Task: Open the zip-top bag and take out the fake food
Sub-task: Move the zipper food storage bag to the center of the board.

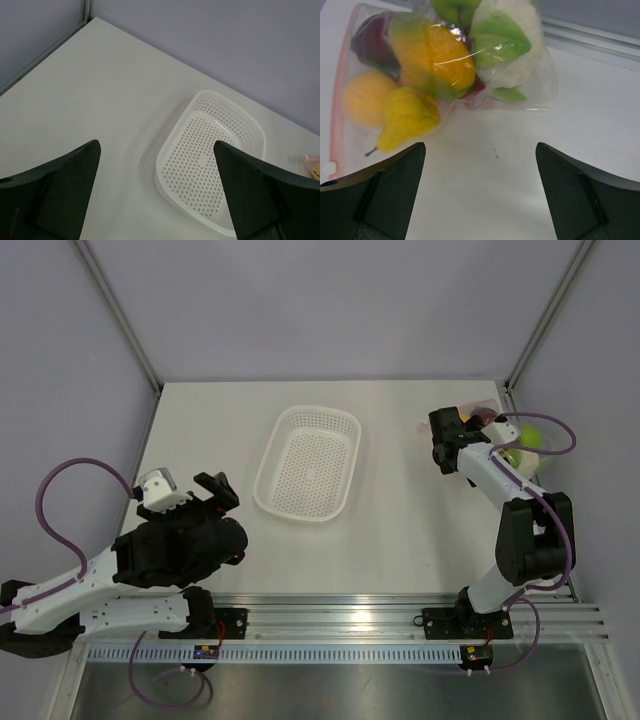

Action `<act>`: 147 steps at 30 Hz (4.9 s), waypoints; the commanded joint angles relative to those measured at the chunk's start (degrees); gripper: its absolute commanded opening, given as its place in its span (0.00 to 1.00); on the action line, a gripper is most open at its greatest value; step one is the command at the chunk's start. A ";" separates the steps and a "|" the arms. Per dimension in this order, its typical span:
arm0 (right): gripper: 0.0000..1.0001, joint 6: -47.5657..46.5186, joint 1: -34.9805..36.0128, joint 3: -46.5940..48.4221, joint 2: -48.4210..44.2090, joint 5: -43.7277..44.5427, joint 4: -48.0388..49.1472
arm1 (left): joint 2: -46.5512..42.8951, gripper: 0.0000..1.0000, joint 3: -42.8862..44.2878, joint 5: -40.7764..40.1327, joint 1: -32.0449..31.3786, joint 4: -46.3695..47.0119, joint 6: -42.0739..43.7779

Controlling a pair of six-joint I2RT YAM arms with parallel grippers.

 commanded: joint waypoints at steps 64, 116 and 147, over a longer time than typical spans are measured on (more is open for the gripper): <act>0.00 6.62 1.50 10.87 20.39 -7.11 19.61 | 1.32 0.99 0.20 -7.48 -0.28 1.24 0.18; 1.00 -13.53 10.72 -37.48 -35.35 -46.68 35.28 | 6.07 0.99 -0.15 -8.27 -0.28 3.52 1.42; 0.99 -10.62 10.81 -40.64 -34.38 -47.12 39.67 | 14.15 0.99 -5.95 -7.13 -1.51 -8.33 -40.94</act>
